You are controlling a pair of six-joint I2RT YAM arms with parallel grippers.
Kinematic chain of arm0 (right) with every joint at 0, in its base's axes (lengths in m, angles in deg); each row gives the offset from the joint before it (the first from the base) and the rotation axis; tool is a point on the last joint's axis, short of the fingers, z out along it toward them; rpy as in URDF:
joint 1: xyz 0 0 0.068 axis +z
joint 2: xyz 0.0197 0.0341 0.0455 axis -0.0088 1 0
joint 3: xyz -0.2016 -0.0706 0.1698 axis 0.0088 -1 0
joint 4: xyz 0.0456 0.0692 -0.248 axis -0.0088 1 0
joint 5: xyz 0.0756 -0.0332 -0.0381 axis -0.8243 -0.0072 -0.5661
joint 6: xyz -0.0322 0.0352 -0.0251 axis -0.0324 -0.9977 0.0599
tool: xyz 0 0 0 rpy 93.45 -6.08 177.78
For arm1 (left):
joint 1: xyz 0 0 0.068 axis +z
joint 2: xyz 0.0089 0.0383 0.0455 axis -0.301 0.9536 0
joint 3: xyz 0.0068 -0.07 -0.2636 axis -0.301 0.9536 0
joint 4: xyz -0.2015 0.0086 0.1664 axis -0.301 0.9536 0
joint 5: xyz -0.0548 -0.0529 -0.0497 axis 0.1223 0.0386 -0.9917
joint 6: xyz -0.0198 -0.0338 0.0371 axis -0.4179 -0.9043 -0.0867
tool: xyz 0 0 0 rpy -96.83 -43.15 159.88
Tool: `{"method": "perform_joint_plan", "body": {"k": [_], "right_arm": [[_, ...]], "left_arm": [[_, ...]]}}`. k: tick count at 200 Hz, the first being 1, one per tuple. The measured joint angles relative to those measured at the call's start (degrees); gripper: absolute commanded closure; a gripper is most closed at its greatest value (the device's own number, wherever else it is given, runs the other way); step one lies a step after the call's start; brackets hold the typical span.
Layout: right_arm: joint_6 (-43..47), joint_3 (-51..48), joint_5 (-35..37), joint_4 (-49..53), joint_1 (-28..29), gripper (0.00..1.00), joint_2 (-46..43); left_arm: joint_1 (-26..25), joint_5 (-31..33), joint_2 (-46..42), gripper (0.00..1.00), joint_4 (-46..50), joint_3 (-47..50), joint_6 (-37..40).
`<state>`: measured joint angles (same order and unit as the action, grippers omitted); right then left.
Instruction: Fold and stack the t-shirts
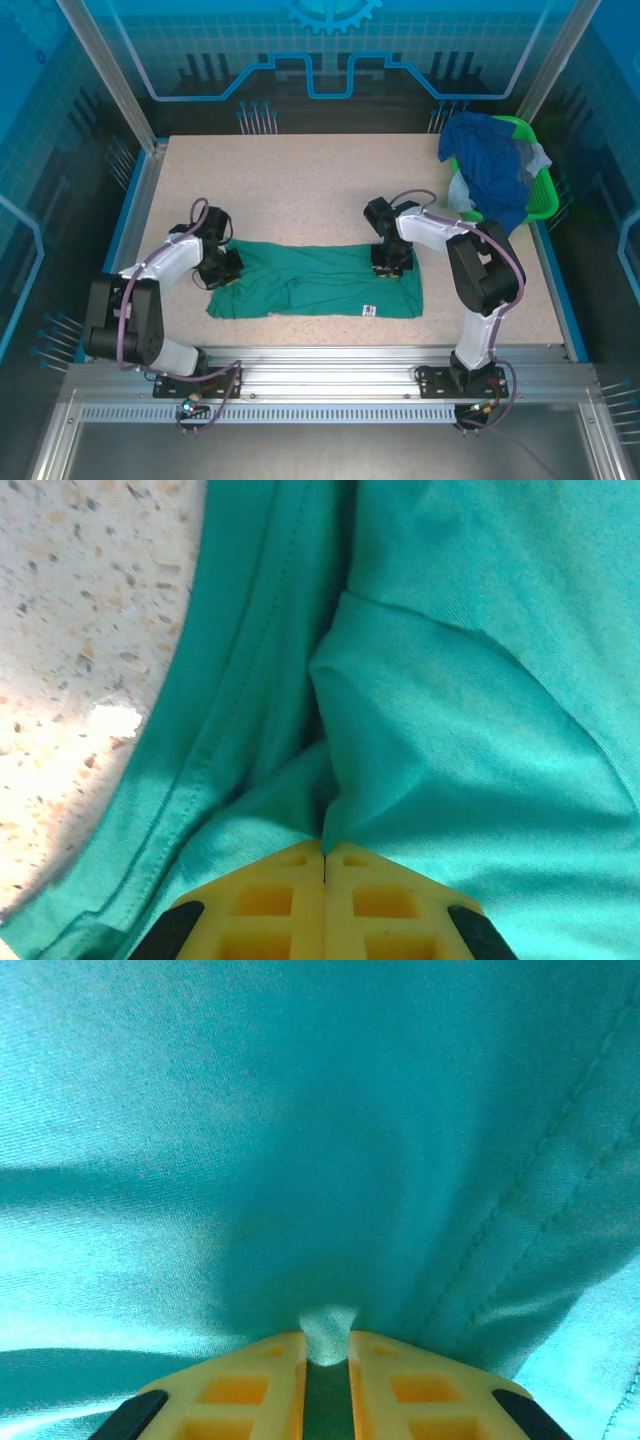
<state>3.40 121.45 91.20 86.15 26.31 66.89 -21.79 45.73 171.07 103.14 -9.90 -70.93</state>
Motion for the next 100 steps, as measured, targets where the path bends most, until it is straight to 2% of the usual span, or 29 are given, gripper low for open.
{"method": "perform_joint_plan", "body": {"k": [32,42,53,58,80,100], "right_arm": [[0.0,0.0,0.1,0.0,0.0,0.81,-0.1],[0.0,0.0,0.2,0.0,0.0,0.81,-0.2],[0.1,0.0,0.8,0.0,0.0,0.8,-0.7],[0.2,0.0,1.1,0.0,0.0,0.8,-1.0],[0.3,0.0,2.4,0.0,0.0,0.78,-4.0],[0.9,0.0,3.0,-0.2,-0.1,0.78,-7.0]], "left_arm": [[0.0,3.2,3.5,1.0,-0.1,-2.7,1.2],[0.0,4.2,4.3,0.94,0.0,-3.4,1.4],[0.0,5.2,4.6,0.77,0.2,-4.1,1.4],[0.0,5.8,4.5,0.73,0.4,-4.3,1.4],[-0.6,8.1,3.0,0.66,2.1,-5.2,-0.5],[-2.8,7.8,-1.8,0.66,4.2,-5.1,-5.8]]}}
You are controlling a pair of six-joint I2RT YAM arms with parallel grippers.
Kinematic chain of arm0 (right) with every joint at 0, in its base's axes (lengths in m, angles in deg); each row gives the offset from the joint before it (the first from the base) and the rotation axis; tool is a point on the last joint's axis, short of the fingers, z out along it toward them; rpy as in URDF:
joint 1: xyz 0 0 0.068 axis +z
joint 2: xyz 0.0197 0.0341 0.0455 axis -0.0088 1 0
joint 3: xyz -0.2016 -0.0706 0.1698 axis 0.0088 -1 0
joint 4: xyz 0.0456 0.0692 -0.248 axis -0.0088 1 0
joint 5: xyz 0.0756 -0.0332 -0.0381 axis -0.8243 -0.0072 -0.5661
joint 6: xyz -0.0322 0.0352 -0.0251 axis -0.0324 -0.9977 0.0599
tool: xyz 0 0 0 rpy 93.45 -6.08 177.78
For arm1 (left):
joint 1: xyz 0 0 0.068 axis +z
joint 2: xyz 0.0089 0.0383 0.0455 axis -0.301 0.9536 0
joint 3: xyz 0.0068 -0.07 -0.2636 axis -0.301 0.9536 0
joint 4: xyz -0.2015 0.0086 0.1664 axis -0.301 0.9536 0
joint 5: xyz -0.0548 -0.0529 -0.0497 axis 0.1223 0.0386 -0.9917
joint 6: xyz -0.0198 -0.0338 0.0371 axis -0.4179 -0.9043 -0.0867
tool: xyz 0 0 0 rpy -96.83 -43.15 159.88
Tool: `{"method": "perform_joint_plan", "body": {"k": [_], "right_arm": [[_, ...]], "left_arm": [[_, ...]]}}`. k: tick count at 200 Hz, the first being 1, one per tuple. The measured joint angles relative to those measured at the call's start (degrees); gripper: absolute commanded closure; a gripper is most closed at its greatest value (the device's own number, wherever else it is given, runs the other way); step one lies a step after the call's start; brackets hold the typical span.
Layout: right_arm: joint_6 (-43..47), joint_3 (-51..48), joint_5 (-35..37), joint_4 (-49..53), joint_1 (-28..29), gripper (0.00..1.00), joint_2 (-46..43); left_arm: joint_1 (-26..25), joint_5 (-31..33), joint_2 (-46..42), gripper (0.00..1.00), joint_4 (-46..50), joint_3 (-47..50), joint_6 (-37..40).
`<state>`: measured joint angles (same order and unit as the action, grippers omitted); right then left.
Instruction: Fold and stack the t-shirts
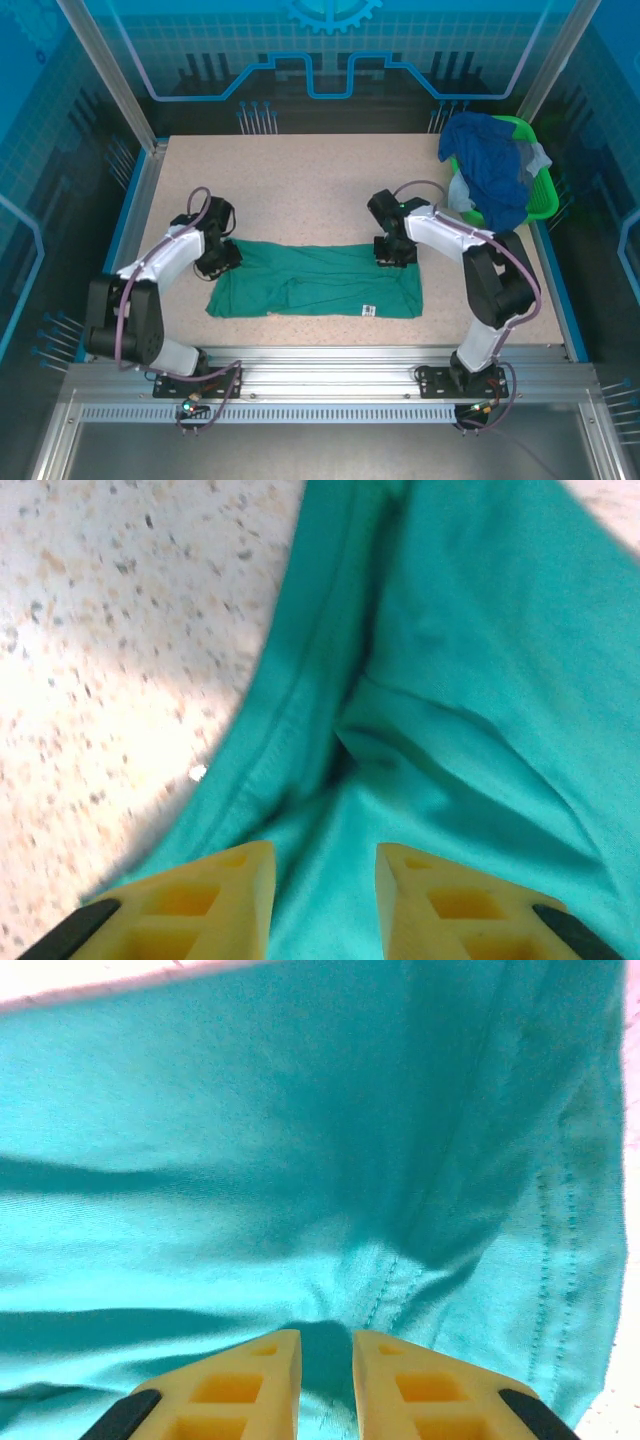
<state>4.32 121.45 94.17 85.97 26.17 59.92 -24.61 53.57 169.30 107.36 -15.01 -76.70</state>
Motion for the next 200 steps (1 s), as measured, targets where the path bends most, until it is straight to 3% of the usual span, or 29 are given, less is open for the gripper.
{"method": "perform_joint_plan", "body": {"k": [22,42,66,106,157,200], "right_arm": [[1.0,0.9,-0.7,-0.2,-0.9,0.79,0.5],[2.2,3.2,-1.6,-0.2,-2.0,0.79,4.3],[3.2,7.1,-2.6,0.4,-3.3,0.79,10.1],[3.6,10.6,-4.2,3.1,-7.1,0.78,14.1],[2.7,10.4,-5.8,5.7,-11.5,0.78,14.4],[-9.0,-1.6,-10.0,1.4,-8.9,0.79,6.1]], "left_arm": [[-4.9,-4.0,-5.6,0.66,-1.0,1.4,-9.9],[-8.6,-8.2,-5.2,0.67,-4.0,3.8,-18.2],[-8.7,-11.0,1.9,0.69,-7.6,5.0,-24.3],[-6.1,-14.6,14.2,0.72,-9.2,-0.7,-26.1],[-4.8,-16.0,35.4,0.72,-10.6,-28.5,-22.7],[-5.2,-19.6,55.8,0.7,-16.6,-58.5,-21.2]]}}
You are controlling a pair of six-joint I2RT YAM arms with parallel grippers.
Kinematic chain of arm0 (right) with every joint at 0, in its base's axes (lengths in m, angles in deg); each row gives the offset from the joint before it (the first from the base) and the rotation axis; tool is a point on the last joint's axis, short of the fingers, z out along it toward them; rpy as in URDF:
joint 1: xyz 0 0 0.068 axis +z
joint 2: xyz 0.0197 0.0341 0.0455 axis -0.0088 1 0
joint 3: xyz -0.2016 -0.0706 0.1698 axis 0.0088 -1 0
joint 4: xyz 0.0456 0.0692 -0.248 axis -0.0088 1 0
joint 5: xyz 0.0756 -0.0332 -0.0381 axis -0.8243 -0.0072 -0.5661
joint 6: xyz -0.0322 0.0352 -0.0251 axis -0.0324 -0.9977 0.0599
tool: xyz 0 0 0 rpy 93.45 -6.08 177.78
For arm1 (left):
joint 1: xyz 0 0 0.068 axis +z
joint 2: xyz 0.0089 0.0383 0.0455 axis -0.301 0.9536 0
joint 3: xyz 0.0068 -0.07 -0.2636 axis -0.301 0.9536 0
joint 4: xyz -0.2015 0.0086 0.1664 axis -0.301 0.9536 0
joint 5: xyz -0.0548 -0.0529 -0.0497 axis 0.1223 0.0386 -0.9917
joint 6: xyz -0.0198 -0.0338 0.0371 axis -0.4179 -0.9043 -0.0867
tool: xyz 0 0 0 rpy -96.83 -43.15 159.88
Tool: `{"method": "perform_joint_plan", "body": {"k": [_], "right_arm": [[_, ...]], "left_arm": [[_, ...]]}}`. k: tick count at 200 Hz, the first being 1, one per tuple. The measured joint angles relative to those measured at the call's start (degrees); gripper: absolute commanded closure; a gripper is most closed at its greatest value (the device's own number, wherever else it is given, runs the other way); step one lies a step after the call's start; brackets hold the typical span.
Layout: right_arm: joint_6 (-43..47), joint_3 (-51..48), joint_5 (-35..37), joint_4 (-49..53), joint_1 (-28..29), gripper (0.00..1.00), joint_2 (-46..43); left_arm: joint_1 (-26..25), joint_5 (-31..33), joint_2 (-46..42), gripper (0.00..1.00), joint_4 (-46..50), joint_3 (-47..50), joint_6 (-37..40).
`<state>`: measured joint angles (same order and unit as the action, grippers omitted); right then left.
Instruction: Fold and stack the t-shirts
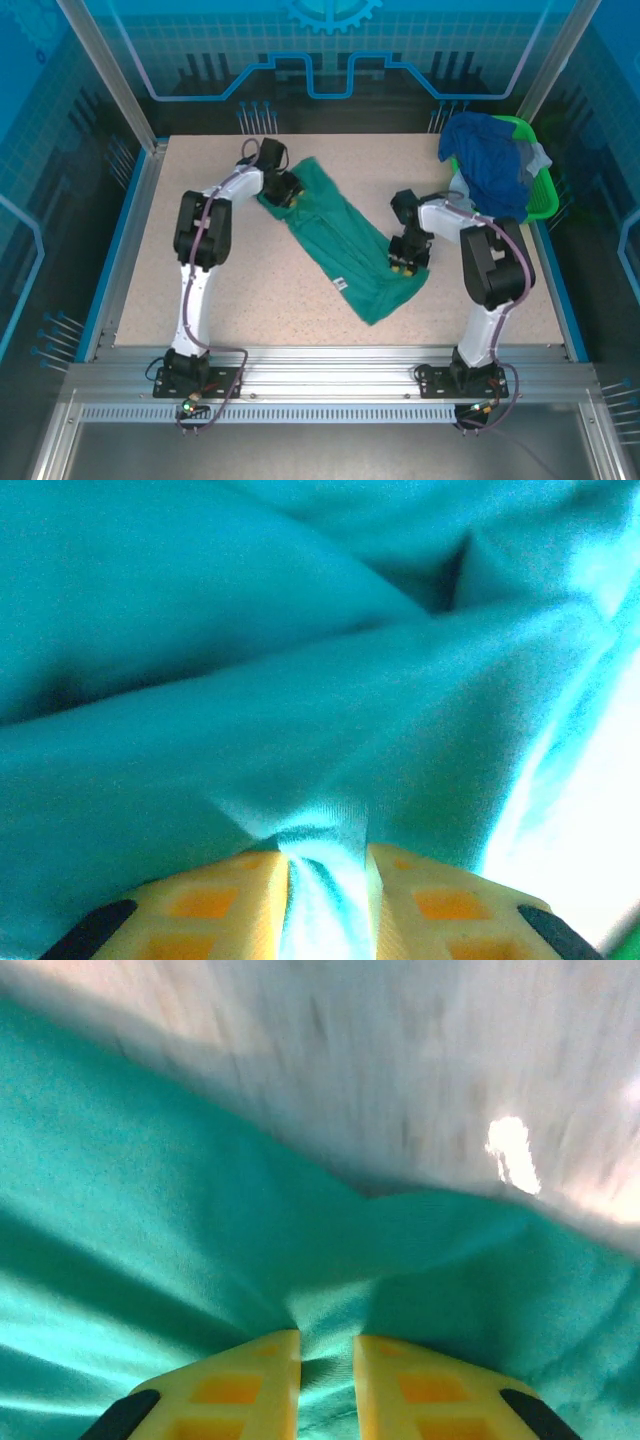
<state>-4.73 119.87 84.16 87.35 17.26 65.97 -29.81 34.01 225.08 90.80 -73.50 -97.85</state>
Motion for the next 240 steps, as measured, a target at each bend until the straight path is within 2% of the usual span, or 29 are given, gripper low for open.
{"method": "perform_joint_plan", "body": {"k": [18,42,56,71,86,105,136,162,180,203,219,240], "right_arm": [[-7.0,-3.6,-3.2,-2.4,5.1,0.78,-2.6],[-15.0,-3.4,-7.5,-5.8,13.9,0.79,-2.6],[-17.5,-1.0,-8.3,-5.9,17.7,0.78,-2.5],[-18.4,2.2,-7.8,-5.7,19.1,0.77,-2.6],[-18.4,4.1,-6.4,-5.8,18.4,0.75,-3.5],[-16.3,4.8,-4.9,-5.6,16.0,0.75,-5.2],[-7.5,6.2,-1.3,-4.9,12.0,0.74,-6.4],[-1.4,4.9,-0.3,-2.4,11.0,0.64,-8.5],[1.4,1.4,-1.5,-1.0,10.6,0.57,-10.9],[2.7,-6.0,-4.7,-0.7,10.4,0.51,-13.2],[2.4,-10.8,-7.1,-0.9,10.3,0.49,-14.1],[1.4,-14.5,-9.7,-1.5,10.3,0.48,-14.7]], "left_arm": [[-0.7,-2.4,8.8,0.69,-3.1,-13.4,-0.8],[-2.1,-5.6,18.3,0.64,-5.0,-28.9,-2.7],[-2.6,-6.2,19.1,0.63,-5.0,-31.3,-3.3],[-3.2,-6.0,16.8,0.59,-5.2,-30.1,-3.0],[-3.3,-4.7,9.1,0.58,-4.6,-21.1,-2.5],[-3.0,-2.9,-5.5,0.59,-4.5,-5.3,-1.7],[-3.2,-3.3,-29.8,0.59,-2.8,18.3,-1.4],[-5.6,-6.7,-44.6,0.56,1.1,39.0,0.5],[-8.4,-10.6,-49.4,0.53,4.0,53.1,1.2],[-12.5,-15.0,-50.7,0.5,3.9,67.6,-0.5],[-14.6,-16.5,-51.3,0.5,2.6,72.7,-3.0],[-16.1,-17.0,-52.0,0.5,-0.5,73.5,-5.0]]}}
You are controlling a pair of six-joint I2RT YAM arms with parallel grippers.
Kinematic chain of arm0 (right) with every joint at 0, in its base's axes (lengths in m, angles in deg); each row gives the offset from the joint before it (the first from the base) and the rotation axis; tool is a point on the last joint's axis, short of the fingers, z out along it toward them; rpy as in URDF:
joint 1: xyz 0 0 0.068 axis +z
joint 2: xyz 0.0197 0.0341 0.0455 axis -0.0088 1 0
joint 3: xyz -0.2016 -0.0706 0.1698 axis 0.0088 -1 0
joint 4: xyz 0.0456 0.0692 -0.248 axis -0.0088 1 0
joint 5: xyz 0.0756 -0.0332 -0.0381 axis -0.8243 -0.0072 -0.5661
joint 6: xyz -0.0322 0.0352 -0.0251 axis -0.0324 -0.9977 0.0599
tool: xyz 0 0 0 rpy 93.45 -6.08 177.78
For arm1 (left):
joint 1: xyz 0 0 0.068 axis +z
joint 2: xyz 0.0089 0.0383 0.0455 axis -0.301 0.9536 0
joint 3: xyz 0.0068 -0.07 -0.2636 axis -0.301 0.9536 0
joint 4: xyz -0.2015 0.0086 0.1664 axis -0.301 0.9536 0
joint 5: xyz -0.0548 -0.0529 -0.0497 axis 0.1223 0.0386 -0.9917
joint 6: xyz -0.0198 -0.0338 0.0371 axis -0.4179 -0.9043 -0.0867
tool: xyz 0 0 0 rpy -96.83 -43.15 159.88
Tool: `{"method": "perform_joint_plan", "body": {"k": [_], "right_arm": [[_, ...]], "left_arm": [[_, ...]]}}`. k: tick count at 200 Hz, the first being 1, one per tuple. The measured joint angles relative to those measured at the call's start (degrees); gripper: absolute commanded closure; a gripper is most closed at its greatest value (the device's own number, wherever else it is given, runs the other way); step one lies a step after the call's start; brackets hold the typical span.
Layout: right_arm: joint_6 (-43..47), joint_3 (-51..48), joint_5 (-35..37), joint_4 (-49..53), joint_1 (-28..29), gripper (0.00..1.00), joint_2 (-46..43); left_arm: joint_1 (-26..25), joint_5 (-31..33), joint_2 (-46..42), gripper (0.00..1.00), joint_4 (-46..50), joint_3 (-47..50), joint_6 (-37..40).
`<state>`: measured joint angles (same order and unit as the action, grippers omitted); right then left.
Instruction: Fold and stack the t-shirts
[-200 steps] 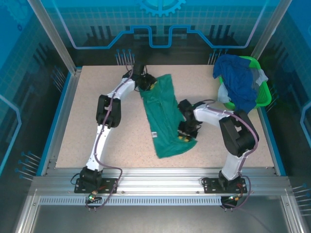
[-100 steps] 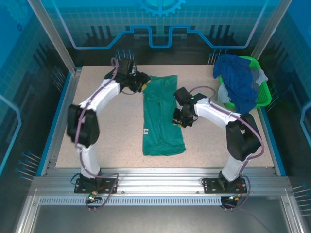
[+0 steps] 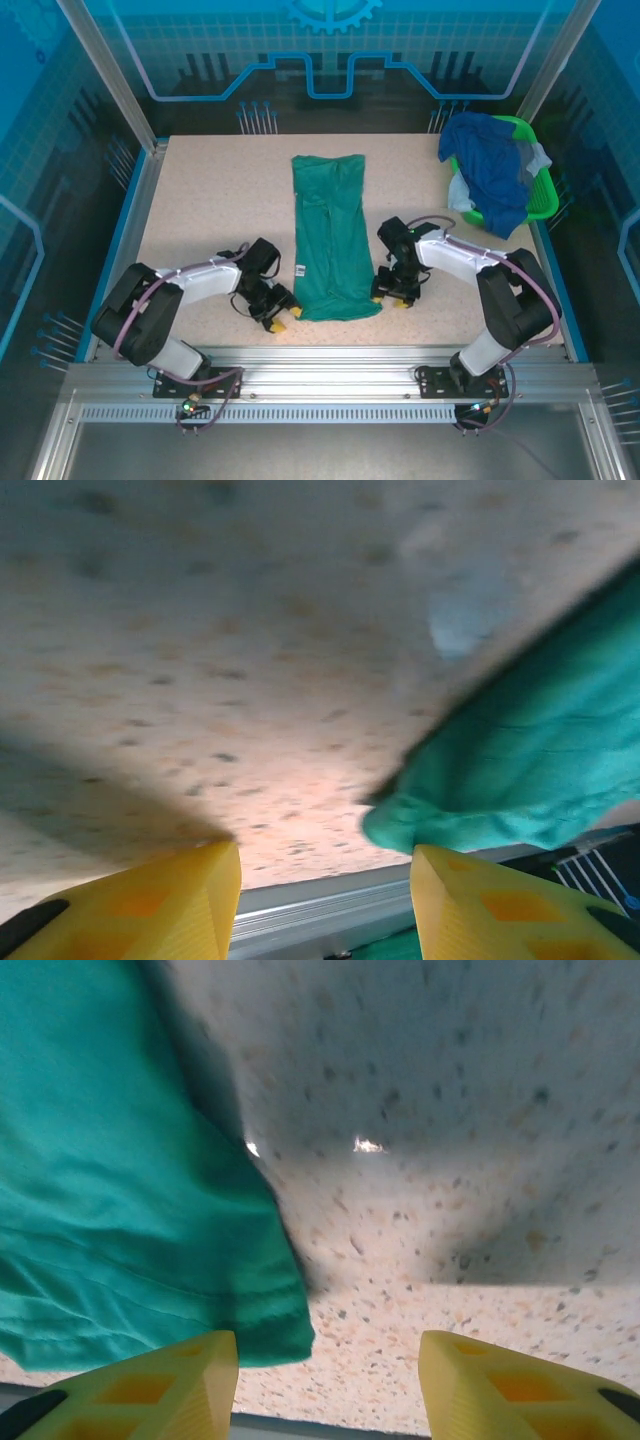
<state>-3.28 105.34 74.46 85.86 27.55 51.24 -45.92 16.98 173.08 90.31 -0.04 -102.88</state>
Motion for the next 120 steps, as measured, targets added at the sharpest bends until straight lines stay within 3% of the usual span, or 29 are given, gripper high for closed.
{"method": "perform_joint_plan", "body": {"k": [71,120], "right_arm": [[-2.8,-3.5,-3.4,-3.9,-0.4,0.45,-2.6],[-5.6,-4.2,-6.1,-7.2,-0.3,0.52,-0.7]], "left_arm": [[-0.8,1.6,-4.7,0.49,-5.6,0.5,-3.4],[-0.8,2.6,-4.1,0.52,-5.5,0.5,-3.5]]}}
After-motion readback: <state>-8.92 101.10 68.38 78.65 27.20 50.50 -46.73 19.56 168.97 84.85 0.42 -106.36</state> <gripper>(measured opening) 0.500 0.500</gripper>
